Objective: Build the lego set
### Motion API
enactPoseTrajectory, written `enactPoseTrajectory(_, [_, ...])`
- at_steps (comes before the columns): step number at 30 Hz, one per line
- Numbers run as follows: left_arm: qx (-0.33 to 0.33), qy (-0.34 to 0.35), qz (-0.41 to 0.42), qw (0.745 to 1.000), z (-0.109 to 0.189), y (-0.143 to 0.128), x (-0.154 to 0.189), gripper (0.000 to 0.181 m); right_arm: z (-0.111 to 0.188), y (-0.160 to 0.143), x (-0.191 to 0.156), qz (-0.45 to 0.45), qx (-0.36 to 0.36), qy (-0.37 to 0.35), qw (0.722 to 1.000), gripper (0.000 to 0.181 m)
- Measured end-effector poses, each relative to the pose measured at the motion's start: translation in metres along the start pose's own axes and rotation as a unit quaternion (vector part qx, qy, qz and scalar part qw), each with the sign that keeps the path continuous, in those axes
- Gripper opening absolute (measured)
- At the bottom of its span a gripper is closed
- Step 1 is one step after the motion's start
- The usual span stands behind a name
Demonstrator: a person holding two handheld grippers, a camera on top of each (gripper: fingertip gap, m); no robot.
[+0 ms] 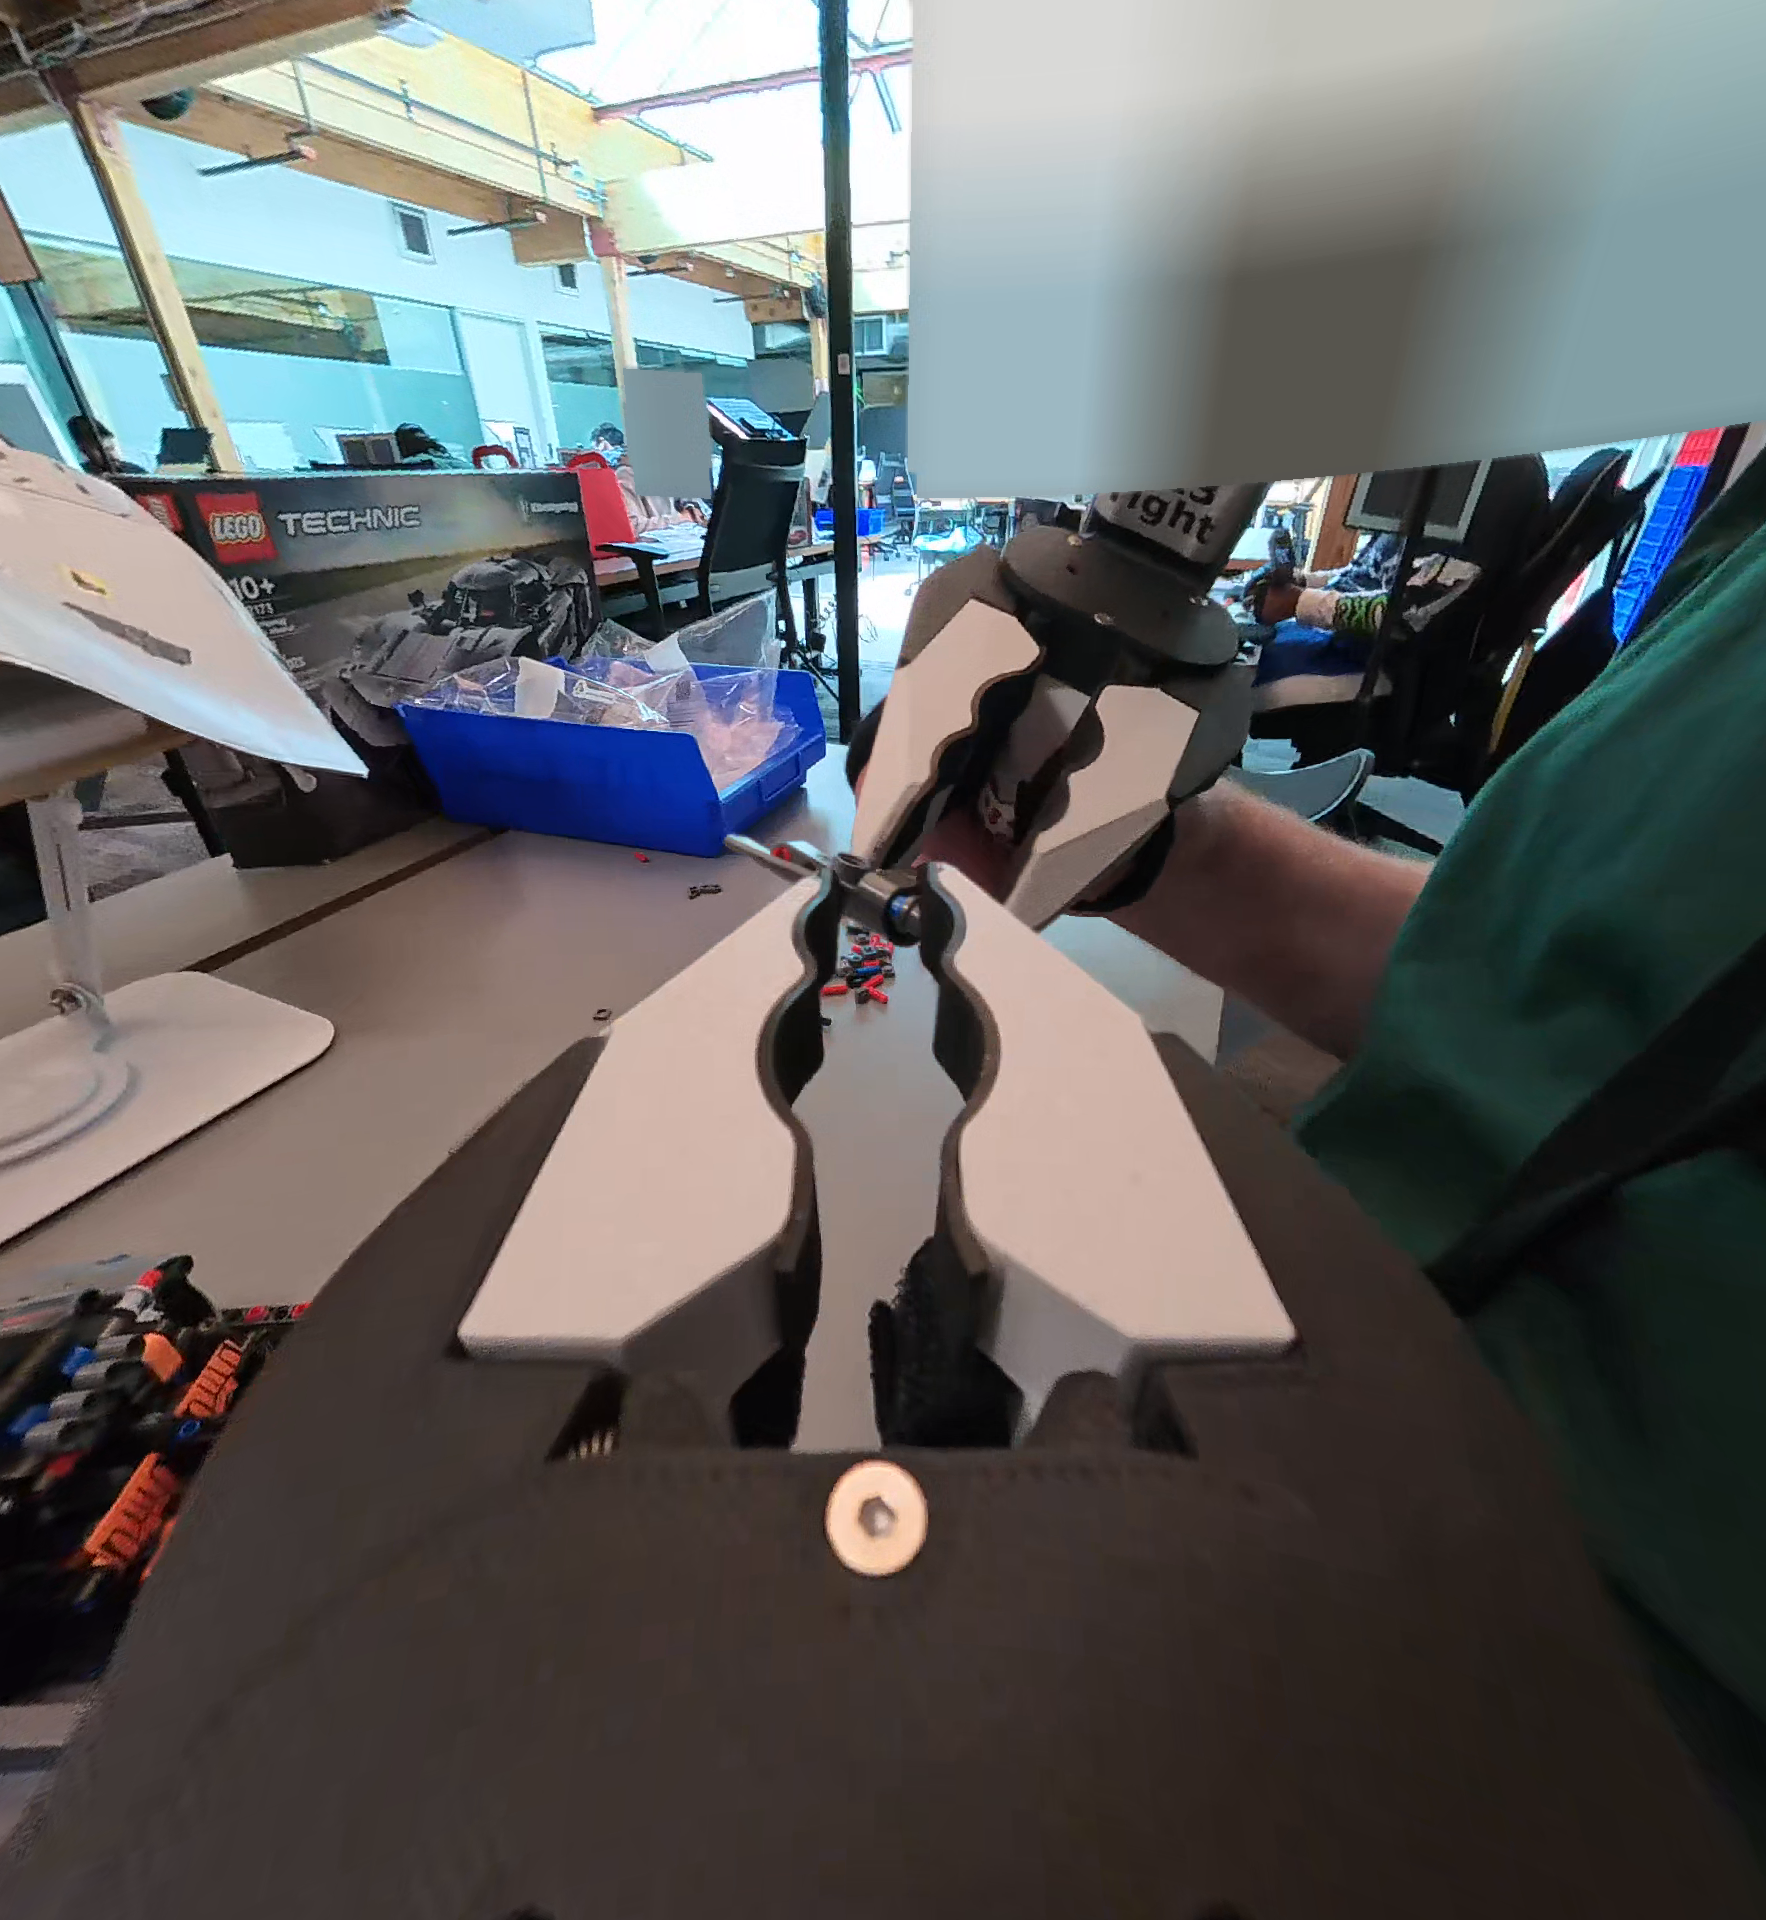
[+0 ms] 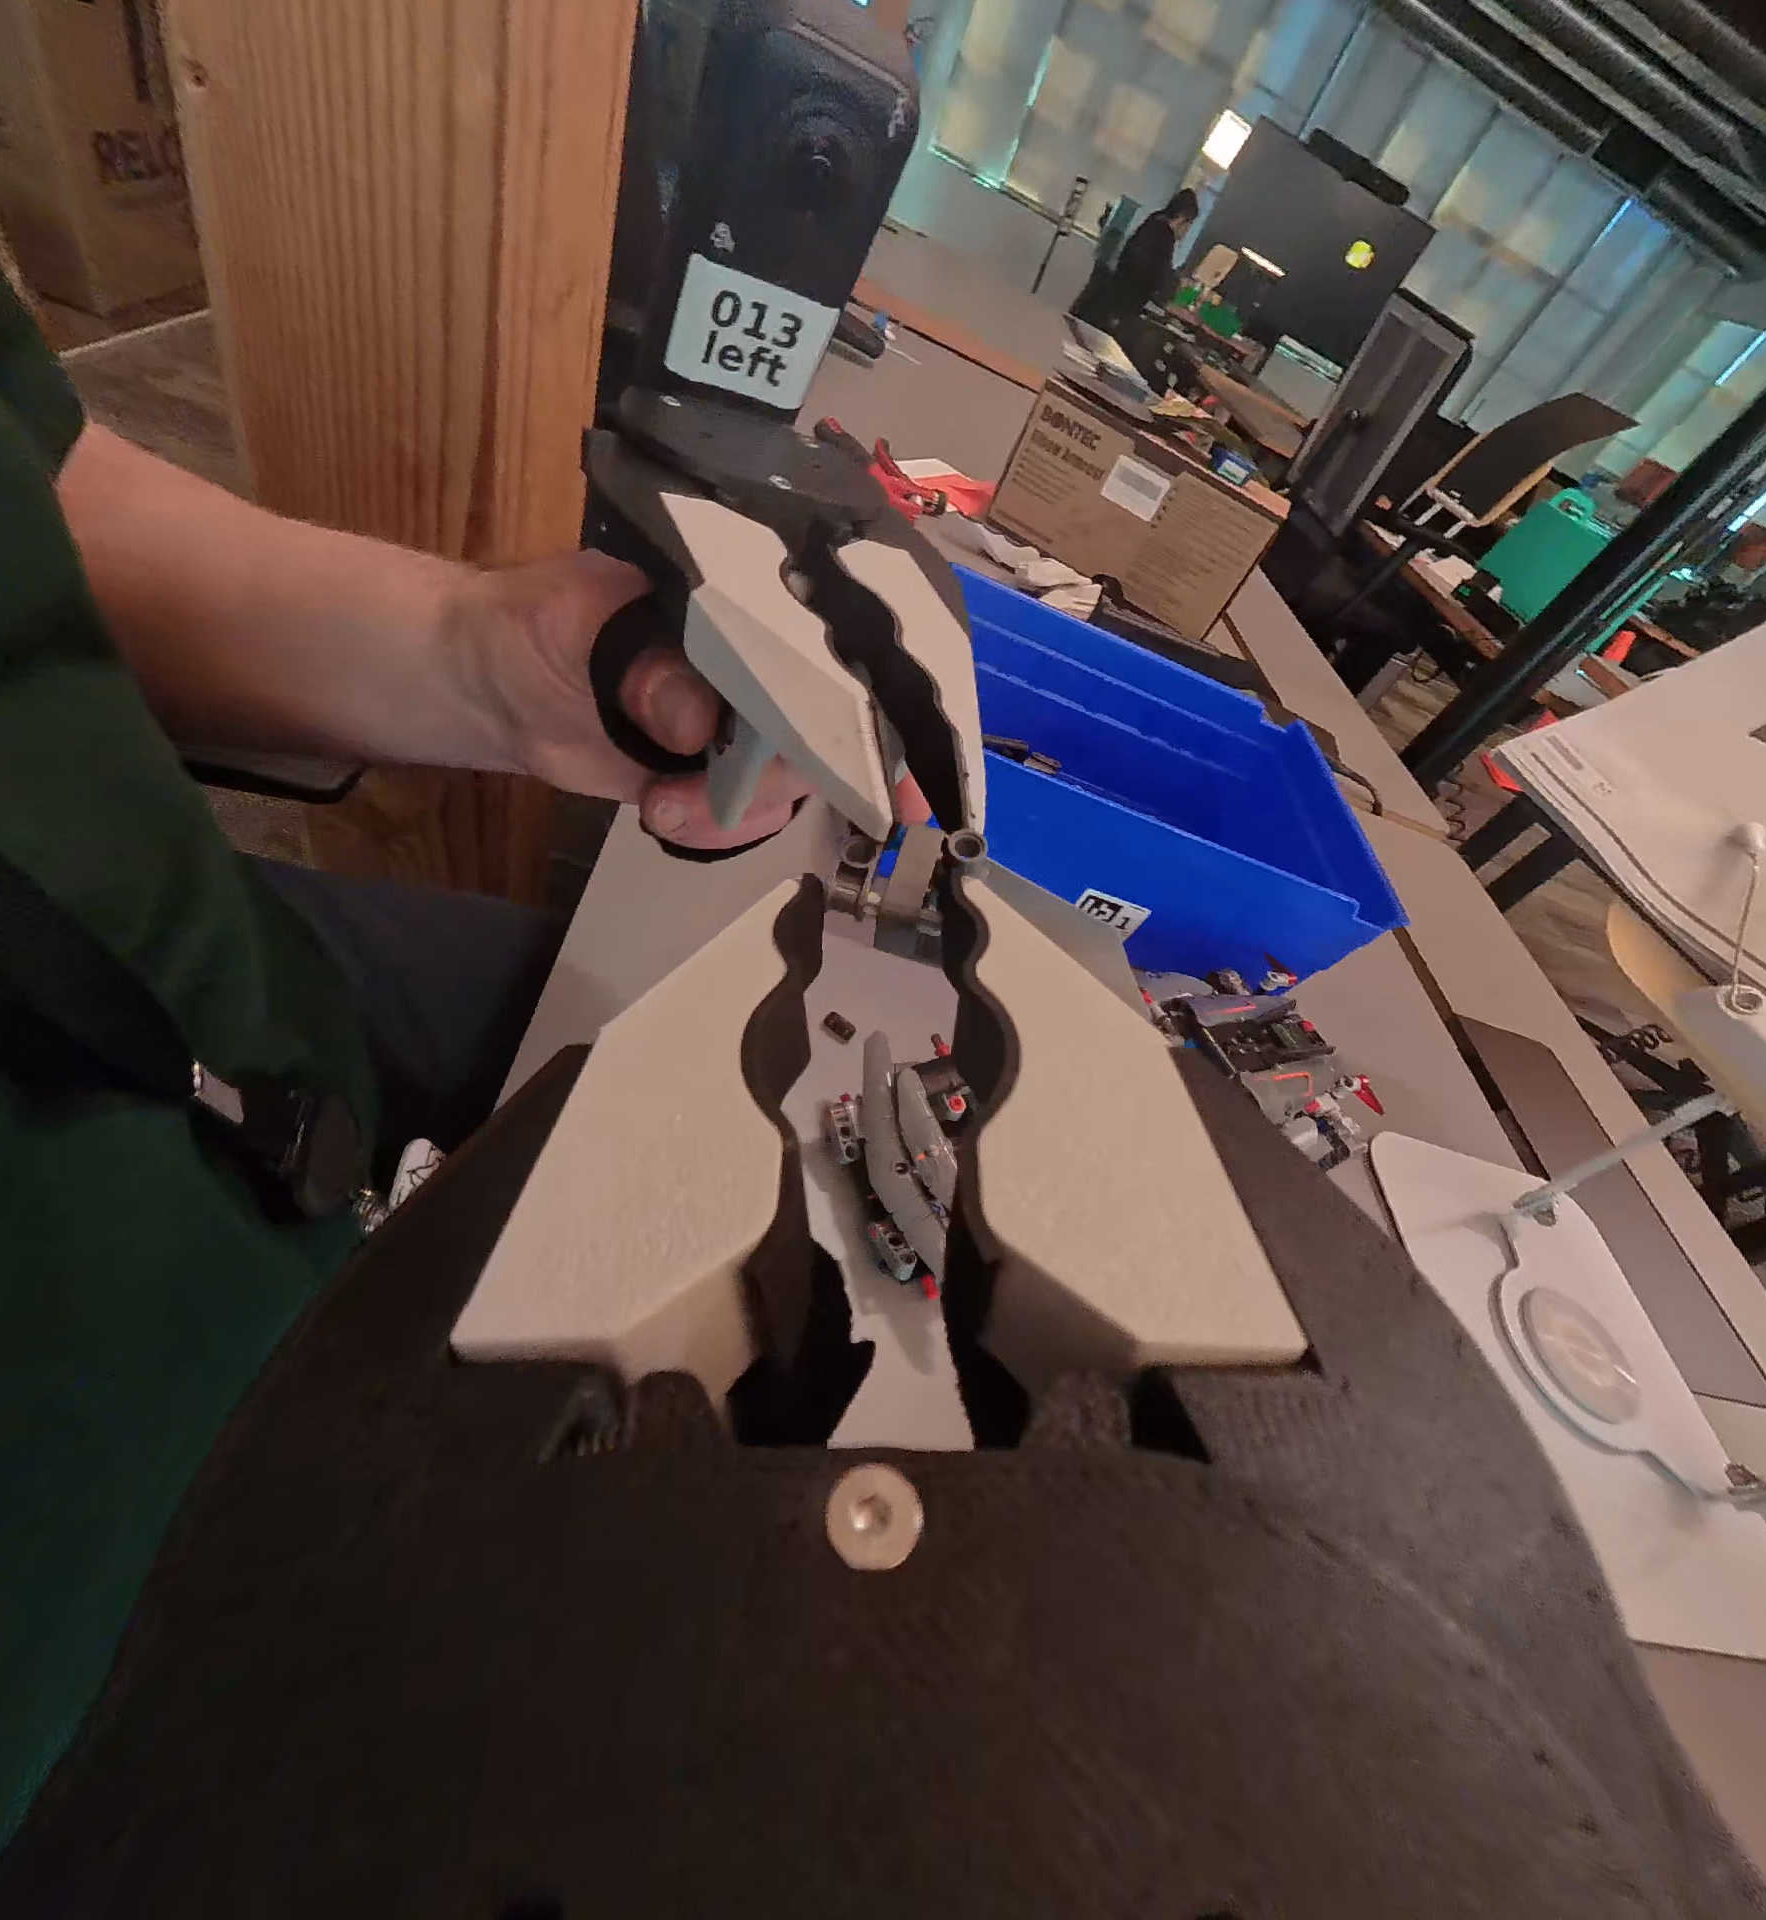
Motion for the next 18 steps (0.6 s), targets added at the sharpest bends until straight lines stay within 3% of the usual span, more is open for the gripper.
enactPoseTrajectory(6, [-0.010,-0.011,-0.039,0.999,0.009,0.003,0.003,0.013,-0.003,0.001,-0.001,-0.005,0.005,0.013,1.000,0.022])
enactPoseTrajectory(16, [-0.073,-0.091,-0.117,0.986,0.007,0.015,0.010,0.036,-0.004,0.004,-0.006,0.002,0.030,0.096,0.995,0.022])
enactPoseTrajectory(18, [-0.082,-0.109,-0.118,0.984,0.007,0.017,0.009,0.028,-0.004,0.004,-0.007,0.008,0.027,0.106,0.994,0.022])
Point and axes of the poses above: each gripper's, where its closed fingertips meet, z back along the fingers, y out of its top, x = y × z across the jaws, the point moved 10 cm from there along z, back along the fingers, and after that the axes turned 7 degrees about -z, right-handed, at the moved point
